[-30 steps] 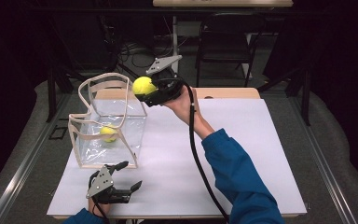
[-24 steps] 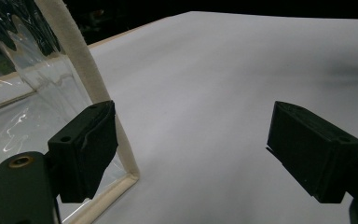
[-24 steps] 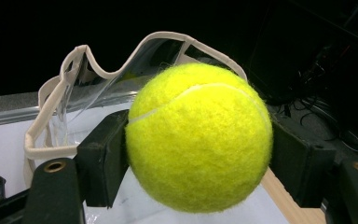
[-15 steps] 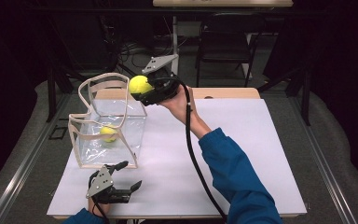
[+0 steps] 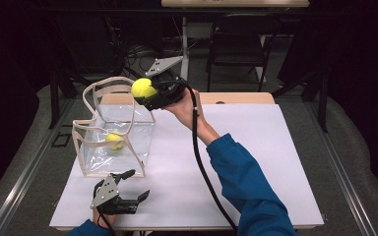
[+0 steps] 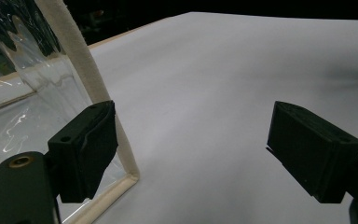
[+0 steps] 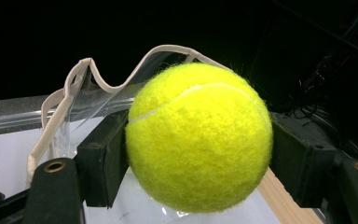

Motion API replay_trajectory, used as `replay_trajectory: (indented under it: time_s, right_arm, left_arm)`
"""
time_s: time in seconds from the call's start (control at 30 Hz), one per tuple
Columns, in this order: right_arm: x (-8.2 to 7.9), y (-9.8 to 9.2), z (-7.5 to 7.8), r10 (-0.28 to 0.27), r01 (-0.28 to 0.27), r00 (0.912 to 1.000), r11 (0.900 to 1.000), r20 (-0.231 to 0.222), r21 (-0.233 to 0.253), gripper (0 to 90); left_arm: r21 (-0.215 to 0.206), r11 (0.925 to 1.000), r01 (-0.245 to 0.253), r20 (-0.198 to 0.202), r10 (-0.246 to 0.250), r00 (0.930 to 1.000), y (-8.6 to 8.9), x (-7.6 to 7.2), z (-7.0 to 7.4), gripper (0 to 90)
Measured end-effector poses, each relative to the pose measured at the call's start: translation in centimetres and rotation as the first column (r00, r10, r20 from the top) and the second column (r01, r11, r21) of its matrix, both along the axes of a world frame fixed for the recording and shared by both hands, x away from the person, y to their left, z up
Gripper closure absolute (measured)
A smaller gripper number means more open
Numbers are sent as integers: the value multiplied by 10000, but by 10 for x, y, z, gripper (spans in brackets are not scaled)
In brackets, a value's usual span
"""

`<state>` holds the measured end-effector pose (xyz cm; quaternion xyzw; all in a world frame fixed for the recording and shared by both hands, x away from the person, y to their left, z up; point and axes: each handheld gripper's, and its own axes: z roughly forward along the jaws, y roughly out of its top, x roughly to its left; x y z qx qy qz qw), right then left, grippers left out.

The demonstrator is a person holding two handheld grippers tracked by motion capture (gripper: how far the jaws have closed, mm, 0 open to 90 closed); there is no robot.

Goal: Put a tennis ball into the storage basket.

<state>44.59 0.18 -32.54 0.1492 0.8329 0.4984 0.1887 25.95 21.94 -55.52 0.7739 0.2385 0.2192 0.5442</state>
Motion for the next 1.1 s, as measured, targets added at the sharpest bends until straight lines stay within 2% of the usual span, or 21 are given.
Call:
replay_trajectory:
  time_s: [0.4,1.1]
  right_arm:
    - [-2,9,5,108,-108,9998,9999,138,67,263]
    - [-3,23,4,280,-282,9994,9996,191,60,264]
  left_arm:
    - [-30,10000,7,-1,-7,10000,0,0,0,158]
    - [-53,10000,-11,-2,11,10000,1,0,0,158]
